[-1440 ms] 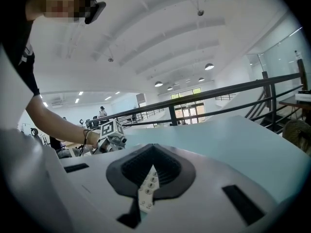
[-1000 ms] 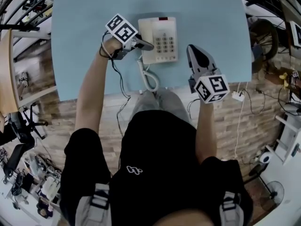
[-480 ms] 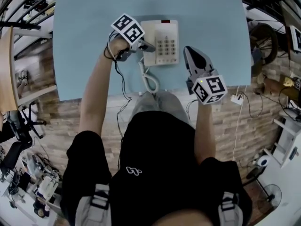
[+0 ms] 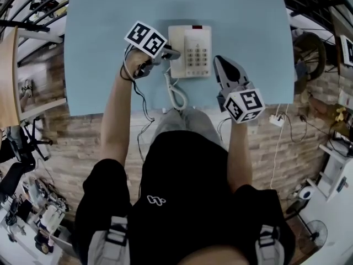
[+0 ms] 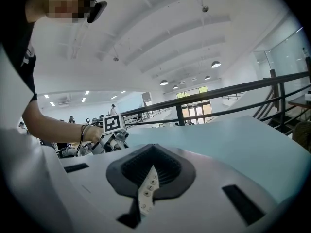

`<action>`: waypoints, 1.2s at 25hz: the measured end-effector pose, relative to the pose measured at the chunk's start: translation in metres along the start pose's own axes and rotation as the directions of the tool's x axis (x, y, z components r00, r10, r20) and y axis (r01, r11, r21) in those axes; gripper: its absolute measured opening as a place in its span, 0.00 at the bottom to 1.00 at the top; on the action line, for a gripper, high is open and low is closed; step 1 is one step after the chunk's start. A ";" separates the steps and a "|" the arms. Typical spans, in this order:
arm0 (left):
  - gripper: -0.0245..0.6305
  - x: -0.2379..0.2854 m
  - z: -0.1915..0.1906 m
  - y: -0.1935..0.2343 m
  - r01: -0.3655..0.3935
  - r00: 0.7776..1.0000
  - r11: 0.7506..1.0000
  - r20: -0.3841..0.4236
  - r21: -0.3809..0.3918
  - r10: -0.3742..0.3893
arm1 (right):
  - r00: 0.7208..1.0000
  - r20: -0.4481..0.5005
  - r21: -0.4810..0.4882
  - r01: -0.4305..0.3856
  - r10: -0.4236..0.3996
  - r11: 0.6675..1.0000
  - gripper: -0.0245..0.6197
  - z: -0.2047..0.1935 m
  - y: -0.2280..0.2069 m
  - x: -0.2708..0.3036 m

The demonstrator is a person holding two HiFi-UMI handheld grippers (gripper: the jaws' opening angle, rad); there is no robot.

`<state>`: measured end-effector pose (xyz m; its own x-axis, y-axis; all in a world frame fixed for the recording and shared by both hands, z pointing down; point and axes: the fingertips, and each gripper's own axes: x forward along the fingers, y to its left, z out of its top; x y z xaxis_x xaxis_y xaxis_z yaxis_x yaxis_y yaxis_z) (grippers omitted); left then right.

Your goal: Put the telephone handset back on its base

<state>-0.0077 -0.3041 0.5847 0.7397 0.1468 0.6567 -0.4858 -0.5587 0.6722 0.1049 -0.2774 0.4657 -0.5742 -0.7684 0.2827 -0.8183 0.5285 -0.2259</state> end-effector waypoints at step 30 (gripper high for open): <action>0.04 -0.228 0.027 -0.125 -0.646 0.024 0.683 0.885 -0.341 0.464 | 0.966 0.258 -0.161 0.035 0.008 0.986 0.03 0.122 0.079 0.044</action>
<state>-0.1028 -0.2896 0.3419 0.2046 -0.9785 0.0249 -0.9682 -0.1986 0.1519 0.0179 -0.3138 0.3461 -0.5550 -0.8313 0.0306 -0.8311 0.5525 -0.0629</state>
